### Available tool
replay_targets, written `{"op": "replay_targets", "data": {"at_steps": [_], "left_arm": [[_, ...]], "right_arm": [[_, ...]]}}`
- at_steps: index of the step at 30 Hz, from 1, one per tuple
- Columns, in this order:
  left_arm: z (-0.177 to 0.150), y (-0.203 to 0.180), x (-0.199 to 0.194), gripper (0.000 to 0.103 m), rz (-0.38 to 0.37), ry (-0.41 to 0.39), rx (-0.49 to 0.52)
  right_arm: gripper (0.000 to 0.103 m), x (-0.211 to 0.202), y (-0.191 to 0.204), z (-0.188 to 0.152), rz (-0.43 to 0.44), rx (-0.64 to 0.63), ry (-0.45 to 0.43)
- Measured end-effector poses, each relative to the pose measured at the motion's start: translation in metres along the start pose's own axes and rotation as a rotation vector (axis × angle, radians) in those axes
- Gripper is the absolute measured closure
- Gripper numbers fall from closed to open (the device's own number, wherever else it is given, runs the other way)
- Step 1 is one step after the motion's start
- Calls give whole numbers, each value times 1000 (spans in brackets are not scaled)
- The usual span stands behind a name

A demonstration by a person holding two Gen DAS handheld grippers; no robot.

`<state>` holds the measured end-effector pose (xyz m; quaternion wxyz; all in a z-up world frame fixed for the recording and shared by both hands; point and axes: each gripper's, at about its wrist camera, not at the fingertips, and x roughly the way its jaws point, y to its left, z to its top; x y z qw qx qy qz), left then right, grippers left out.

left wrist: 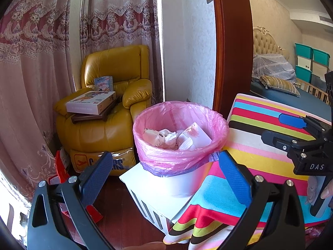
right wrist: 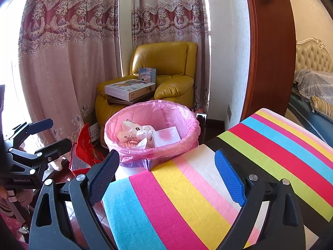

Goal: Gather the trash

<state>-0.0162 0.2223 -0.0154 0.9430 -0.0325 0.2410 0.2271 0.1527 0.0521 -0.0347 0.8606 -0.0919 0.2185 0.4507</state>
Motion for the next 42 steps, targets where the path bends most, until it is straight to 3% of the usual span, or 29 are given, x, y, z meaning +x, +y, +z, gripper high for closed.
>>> {"op": "replay_targets", "data": {"at_steps": [42], "left_arm": [[0, 0, -1, 4, 7, -7, -11]], "right_arm": [[16, 2, -1, -4, 1, 8, -3]]}}
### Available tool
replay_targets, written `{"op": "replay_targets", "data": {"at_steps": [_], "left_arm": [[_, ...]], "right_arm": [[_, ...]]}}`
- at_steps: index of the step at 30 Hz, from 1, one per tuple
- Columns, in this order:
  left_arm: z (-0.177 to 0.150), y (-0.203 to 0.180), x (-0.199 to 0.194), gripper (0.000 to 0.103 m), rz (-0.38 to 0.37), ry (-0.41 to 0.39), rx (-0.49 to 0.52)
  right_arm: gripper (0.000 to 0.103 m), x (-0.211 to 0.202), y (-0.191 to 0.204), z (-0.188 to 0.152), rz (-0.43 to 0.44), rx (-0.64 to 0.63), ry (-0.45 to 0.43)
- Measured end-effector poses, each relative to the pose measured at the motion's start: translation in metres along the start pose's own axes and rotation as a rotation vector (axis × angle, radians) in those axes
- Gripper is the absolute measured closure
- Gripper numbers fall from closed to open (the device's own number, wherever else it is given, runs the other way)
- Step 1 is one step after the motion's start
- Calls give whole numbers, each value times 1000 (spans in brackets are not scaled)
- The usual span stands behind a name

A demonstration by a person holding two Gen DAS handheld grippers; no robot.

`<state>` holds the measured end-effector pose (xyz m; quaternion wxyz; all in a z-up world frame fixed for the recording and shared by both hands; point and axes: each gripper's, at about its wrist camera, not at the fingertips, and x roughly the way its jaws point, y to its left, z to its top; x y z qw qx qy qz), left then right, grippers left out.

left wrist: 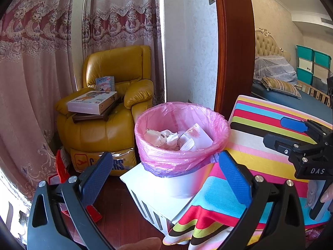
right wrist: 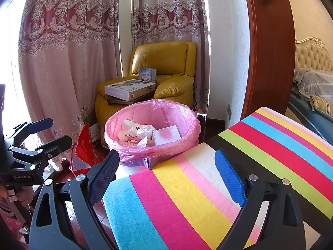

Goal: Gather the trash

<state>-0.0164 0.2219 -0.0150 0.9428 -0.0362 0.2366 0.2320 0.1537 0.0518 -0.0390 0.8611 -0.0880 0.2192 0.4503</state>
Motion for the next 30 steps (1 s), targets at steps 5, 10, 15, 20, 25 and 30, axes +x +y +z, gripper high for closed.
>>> {"op": "replay_targets", "data": {"at_steps": [5, 10, 15, 20, 25, 30], "left_arm": [[0, 0, -1, 4, 5, -7, -2], [-2, 0, -2, 4, 11, -10, 5], [-2, -1, -1, 4, 0, -22, 8], [-4, 0, 1, 4, 0, -39, -11], [-4, 0, 5, 4, -19, -32, -14], [-3, -5, 6, 4, -13, -10, -6]], "right_arm": [[16, 0, 0, -1, 1, 1, -1], [16, 0, 0, -1, 0, 1, -2], [16, -2, 0, -1, 1, 2, -4], [16, -3, 0, -1, -2, 4, -7], [16, -7, -4, -2, -9, 15, -10], [16, -8, -5, -4, -13, 18, -6]]}}
